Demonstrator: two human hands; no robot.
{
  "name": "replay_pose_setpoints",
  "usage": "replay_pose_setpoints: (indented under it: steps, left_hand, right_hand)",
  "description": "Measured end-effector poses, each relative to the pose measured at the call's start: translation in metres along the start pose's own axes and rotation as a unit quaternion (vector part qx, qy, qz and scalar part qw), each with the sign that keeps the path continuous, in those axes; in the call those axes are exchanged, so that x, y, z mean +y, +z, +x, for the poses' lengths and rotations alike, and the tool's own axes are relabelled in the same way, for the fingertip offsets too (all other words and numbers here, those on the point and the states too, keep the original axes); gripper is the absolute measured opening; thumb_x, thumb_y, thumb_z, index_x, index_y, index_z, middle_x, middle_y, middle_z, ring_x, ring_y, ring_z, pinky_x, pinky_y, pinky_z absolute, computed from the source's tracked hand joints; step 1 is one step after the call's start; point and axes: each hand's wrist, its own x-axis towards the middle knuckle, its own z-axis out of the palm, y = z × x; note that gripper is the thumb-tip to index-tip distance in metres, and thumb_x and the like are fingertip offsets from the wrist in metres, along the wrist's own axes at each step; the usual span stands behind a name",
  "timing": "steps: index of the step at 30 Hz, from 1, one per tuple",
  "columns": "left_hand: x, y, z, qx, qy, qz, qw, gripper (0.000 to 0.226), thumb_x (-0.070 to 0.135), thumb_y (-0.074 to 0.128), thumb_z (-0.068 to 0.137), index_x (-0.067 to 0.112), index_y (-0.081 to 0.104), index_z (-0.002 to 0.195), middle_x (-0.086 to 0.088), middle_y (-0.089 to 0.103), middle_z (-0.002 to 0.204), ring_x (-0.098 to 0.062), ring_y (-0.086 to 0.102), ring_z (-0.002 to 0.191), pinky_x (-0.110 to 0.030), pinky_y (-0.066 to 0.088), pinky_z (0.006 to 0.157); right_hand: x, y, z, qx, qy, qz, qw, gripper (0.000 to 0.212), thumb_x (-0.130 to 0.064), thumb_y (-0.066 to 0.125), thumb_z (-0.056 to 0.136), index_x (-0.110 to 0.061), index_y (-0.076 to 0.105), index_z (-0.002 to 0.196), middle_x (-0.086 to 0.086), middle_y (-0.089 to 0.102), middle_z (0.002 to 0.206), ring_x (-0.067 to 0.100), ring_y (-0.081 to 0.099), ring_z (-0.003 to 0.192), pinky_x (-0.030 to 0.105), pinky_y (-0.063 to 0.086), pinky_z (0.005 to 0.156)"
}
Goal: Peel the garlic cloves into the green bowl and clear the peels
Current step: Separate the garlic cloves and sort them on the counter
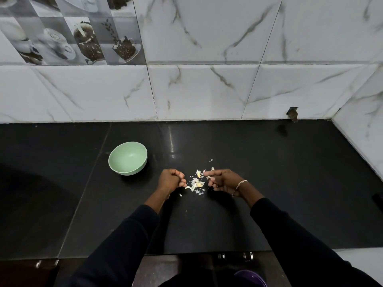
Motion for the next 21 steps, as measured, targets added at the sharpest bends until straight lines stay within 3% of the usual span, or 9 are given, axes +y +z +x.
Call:
replay_pose_setpoints:
  steps: [4,6,9,10,13,15,17,21]
  left_hand:
    - [-0.002,-0.003,0.0,0.0,0.004,0.008,1.0,0.016,-0.011,0.049,0.096,-0.005,0.06,0.085,-0.019,0.064,0.071,-0.021,0.065,0.049,-0.025,0.057,0.052]
    - [-0.004,-0.005,0.001,0.004,0.0,0.009,1.0,0.02,-0.012,0.047,0.095,-0.004,0.06,0.082,-0.019,0.065,0.072,-0.023,0.067,0.052,-0.025,0.057,0.053]
    - [-0.005,-0.006,-0.001,0.001,-0.002,0.01,1.0,0.019,-0.013,0.046,0.094,-0.004,0.06,0.084,-0.019,0.064,0.071,-0.023,0.066,0.051,-0.025,0.056,0.053]
    - [-0.004,-0.006,-0.001,0.0,0.0,0.011,1.0,0.018,-0.013,0.046,0.094,-0.005,0.06,0.085,-0.019,0.064,0.071,-0.022,0.065,0.05,-0.025,0.056,0.052]
    - [-0.006,-0.004,-0.001,-0.001,0.001,0.016,1.0,0.018,-0.013,0.046,0.094,-0.005,0.06,0.087,-0.02,0.063,0.071,-0.021,0.063,0.047,-0.025,0.055,0.051]
    - [-0.007,-0.002,0.0,-0.004,0.0,0.022,1.0,0.015,-0.012,0.047,0.094,-0.008,0.061,0.09,-0.019,0.064,0.071,-0.021,0.063,0.048,-0.026,0.056,0.052]
    - [-0.008,0.001,0.001,-0.007,-0.001,0.028,1.0,0.013,-0.01,0.05,0.094,-0.011,0.062,0.095,-0.017,0.066,0.07,-0.022,0.065,0.05,-0.027,0.058,0.055]
    - [-0.006,0.006,-0.002,-0.027,0.001,0.032,0.999,0.01,-0.008,0.053,0.096,-0.01,0.062,0.094,-0.019,0.068,0.073,-0.024,0.069,0.055,-0.028,0.061,0.059]
  right_hand:
    - [0.005,-0.004,-0.006,-0.057,0.01,0.11,0.992,0.028,0.004,0.045,0.101,-0.002,0.065,0.119,0.008,0.068,0.085,0.01,0.064,0.07,0.024,0.058,0.068]
    - [0.007,-0.006,-0.01,-0.081,0.002,0.19,0.978,0.026,0.006,0.052,0.094,0.001,0.066,0.115,0.009,0.066,0.084,0.01,0.064,0.067,0.024,0.058,0.065]
    - [0.007,-0.007,-0.013,-0.109,-0.025,0.326,0.939,0.036,-0.006,0.071,0.071,-0.001,0.072,0.106,0.006,0.058,0.069,0.01,0.05,0.053,0.025,0.048,0.053]
    - [0.006,-0.006,-0.012,-0.114,-0.025,0.354,0.928,0.037,-0.014,0.069,0.073,0.0,0.072,0.108,0.004,0.053,0.064,0.01,0.044,0.05,0.024,0.042,0.049]
    - [0.008,0.003,-0.006,-0.092,0.025,0.303,0.948,0.042,-0.03,0.046,0.094,0.002,0.068,0.11,0.003,0.047,0.059,0.007,0.034,0.045,0.02,0.033,0.043]
    - [0.01,0.011,-0.004,-0.077,0.05,0.245,0.965,0.035,-0.031,0.05,0.096,-0.001,0.066,0.095,0.002,0.049,0.059,0.007,0.036,0.043,0.019,0.033,0.041]
    - [0.011,0.017,-0.004,-0.051,0.061,0.208,0.975,0.024,-0.028,0.054,0.096,-0.007,0.061,0.086,0.001,0.052,0.061,0.006,0.041,0.044,0.017,0.036,0.042]
    - [0.009,0.019,-0.002,0.016,0.039,0.148,0.988,0.019,-0.001,0.046,0.101,0.0,0.065,0.097,0.008,0.065,0.074,0.008,0.06,0.054,0.018,0.052,0.051]
